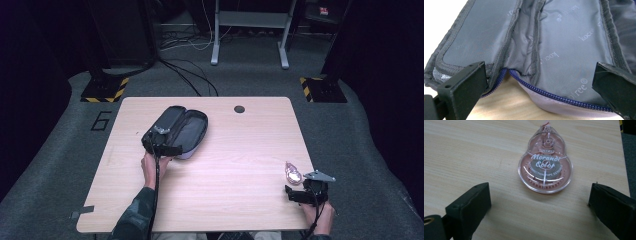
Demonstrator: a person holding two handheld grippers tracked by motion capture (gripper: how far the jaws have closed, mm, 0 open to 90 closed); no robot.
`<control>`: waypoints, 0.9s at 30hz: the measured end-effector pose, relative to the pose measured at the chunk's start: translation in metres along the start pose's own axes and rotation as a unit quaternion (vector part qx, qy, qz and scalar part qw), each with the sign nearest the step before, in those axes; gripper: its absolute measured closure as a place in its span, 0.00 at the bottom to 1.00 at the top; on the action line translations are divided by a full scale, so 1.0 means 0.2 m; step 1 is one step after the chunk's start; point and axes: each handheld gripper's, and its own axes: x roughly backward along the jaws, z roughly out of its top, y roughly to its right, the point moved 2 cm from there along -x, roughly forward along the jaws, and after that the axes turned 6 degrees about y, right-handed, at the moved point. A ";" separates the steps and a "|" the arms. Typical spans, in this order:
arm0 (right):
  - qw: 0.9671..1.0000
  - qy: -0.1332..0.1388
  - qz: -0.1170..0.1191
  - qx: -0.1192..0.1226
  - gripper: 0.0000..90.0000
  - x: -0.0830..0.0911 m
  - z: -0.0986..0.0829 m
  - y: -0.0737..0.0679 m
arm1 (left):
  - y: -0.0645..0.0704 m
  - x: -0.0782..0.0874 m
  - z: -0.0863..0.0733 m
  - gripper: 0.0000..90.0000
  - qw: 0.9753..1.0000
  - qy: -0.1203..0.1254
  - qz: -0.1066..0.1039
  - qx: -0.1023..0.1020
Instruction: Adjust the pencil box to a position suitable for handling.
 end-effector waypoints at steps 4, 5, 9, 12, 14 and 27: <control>1.000 0.000 -0.001 -0.001 0.04 0.00 0.00 0.00 | 0.00 0.02 -0.02 0.00 1.000 0.006 -0.001 -0.004; 1.000 0.000 -0.001 -0.001 0.04 0.00 0.00 0.00 | -0.01 0.03 -0.03 0.00 1.000 0.006 -0.001 -0.006; 1.000 0.000 -0.001 -0.001 0.04 0.00 0.00 0.00 | -0.03 0.06 -0.04 0.00 1.000 0.014 0.002 0.002; 1.000 0.000 -0.001 -0.001 0.04 0.00 0.00 0.00 | -0.04 0.08 -0.05 0.00 1.000 0.016 0.010 0.001; 1.000 0.000 -0.001 -0.001 0.04 0.00 0.00 0.00 | -0.04 0.09 -0.05 0.00 1.000 0.015 0.015 0.003; 1.000 0.000 -0.002 -0.001 0.04 0.00 0.00 0.00 | -0.08 0.09 -0.10 0.00 0.999 -0.003 -0.007 0.046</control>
